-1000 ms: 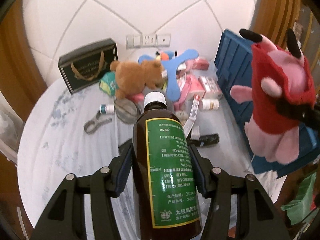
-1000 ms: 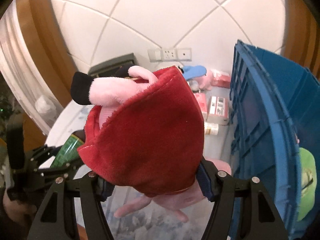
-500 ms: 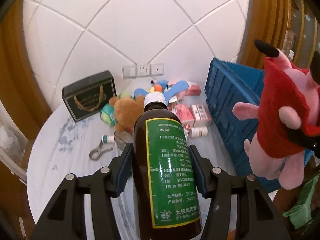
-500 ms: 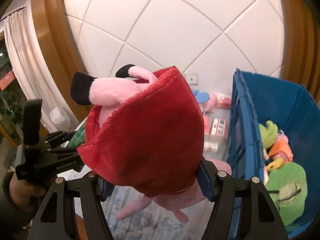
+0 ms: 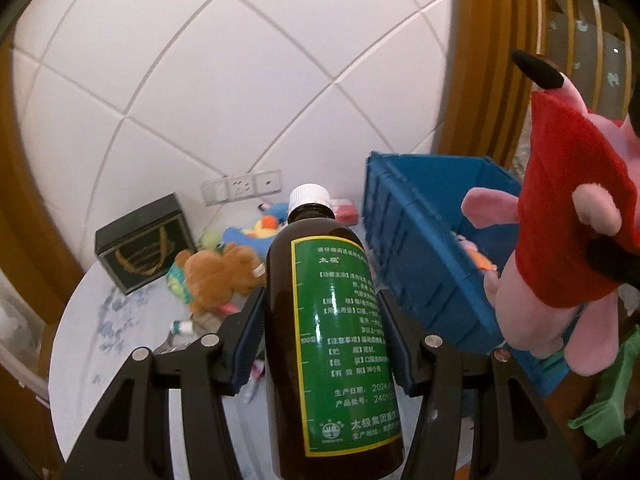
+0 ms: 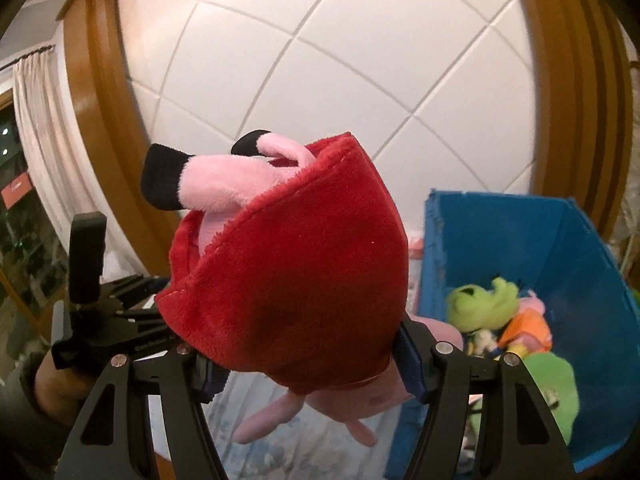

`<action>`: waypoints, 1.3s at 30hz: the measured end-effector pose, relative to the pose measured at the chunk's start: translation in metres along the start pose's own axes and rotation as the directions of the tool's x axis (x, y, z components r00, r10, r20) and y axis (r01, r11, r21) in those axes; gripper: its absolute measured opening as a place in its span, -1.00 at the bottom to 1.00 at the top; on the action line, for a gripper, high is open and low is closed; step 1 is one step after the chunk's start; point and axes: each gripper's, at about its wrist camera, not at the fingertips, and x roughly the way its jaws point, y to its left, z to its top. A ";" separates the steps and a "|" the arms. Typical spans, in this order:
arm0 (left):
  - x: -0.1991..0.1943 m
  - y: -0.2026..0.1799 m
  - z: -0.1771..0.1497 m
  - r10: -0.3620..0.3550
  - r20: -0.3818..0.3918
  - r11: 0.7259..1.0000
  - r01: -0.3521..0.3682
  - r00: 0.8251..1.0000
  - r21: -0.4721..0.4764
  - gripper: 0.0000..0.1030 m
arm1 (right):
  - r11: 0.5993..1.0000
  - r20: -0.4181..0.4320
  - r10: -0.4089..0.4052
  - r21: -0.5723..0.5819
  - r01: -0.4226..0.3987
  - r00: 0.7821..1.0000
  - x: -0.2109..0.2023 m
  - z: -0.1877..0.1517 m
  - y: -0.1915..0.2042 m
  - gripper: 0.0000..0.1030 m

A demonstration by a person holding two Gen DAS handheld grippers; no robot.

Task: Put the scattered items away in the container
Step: 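Carry the bottle and the plush pig with both grippers over the blue crate, then open both grippers to drop the bottle and plush pig into the crate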

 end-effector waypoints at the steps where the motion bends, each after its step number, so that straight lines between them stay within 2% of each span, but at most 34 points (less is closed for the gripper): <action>1: 0.002 -0.006 0.003 -0.007 0.003 1.000 0.007 1.000 0.007 0.05 | 1.000 0.007 -0.006 0.005 0.006 1.000 -0.005 0.002 -0.005 0.31; 18: 0.035 -0.126 0.060 -0.142 0.041 0.983 0.136 0.989 0.122 0.05 | 0.980 0.062 -0.178 0.096 0.172 0.982 -0.060 0.014 -0.104 0.31; 27: 0.061 -0.181 0.086 -0.215 0.008 0.964 0.211 0.977 0.165 0.05 | 0.947 0.058 -0.284 0.176 0.270 0.957 -0.075 0.010 -0.159 0.31; 34: 0.080 -0.217 0.098 -0.244 -0.012 0.948 0.241 0.970 0.208 0.05 | 0.919 0.044 -0.336 0.233 0.318 0.941 -0.077 0.003 -0.205 0.31; 39: 0.093 -0.237 0.105 -0.257 -0.025 0.938 0.256 0.966 0.232 0.05 | 0.901 0.034 -0.365 0.265 0.344 0.930 -0.082 -0.004 -0.223 0.31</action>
